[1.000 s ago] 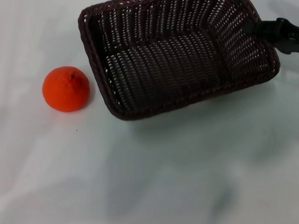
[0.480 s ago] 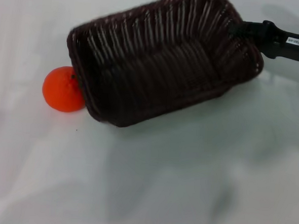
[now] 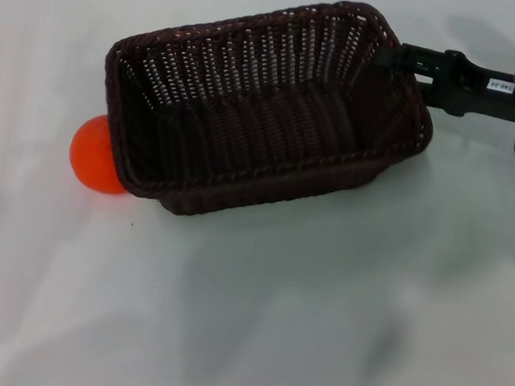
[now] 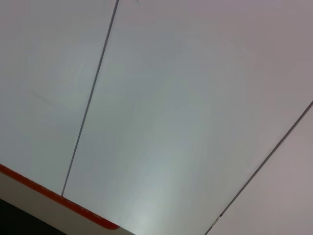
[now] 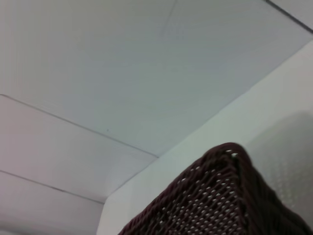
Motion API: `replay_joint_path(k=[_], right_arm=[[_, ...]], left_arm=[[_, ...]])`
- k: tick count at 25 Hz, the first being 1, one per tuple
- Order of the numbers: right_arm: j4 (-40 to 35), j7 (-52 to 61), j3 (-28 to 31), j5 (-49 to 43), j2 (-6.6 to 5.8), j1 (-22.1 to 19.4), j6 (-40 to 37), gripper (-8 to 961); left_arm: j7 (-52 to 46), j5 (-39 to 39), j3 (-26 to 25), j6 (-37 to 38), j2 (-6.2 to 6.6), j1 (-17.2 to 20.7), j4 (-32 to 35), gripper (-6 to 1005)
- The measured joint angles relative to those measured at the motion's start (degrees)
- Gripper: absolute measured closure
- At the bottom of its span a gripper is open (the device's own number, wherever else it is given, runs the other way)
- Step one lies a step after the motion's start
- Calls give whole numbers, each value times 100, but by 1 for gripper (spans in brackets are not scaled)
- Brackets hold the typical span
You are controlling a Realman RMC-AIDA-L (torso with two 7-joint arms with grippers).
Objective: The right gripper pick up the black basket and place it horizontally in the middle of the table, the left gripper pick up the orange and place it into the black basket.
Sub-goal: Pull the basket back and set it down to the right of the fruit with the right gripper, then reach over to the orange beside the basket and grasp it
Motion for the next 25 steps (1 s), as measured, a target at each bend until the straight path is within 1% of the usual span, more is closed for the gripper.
replay_joint_path(k=[1, 2, 6, 8, 11, 14, 17, 19, 21, 22, 25], right_arm=[[-43, 6, -3, 0, -38, -81, 22, 343], [-43, 6, -3, 0, -38, -81, 22, 297], [-71, 10, 9, 33, -173, -203, 71, 112], [-107, -8, 71, 50, -234, -245, 61, 111], [-247, -105, 273, 213, -258, -303, 30, 112], [-353, -465, 444, 781, -245, -387, 126, 112], [-365, -990, 474, 1578, -238, -476, 361, 113], [-341, -1386, 475, 2140, -215, -513, 571, 113], [-291, -1854, 476, 2753, -151, -545, 862, 114], [-272, -2165, 477, 3122, -94, -560, 1045, 114], [-246, -2682, 456, 3676, 42, -548, 1281, 115]], left_arm=[[0, 0, 4, 8, 3, 0, 0, 92], [0, 0, 4, 8, 3, 0, 0, 92], [-21, 15, 141, 29, 33, 6, -32, 92], [-69, 19, 288, 116, 64, 18, -86, 91], [-189, 121, 631, 352, 147, 52, -258, 92], [-393, 598, 1132, 780, 348, 90, -556, 92], [-594, 1156, 1512, 1266, 596, 81, -692, 92], [-633, 1554, 1682, 1621, 701, 37, -761, 92], [-643, 1913, 1801, 1962, 719, -11, -843, 91], [-669, 2123, 1858, 2200, 707, -49, -894, 91], [-821, 2527, 2000, 2656, 631, -208, -959, 91]])
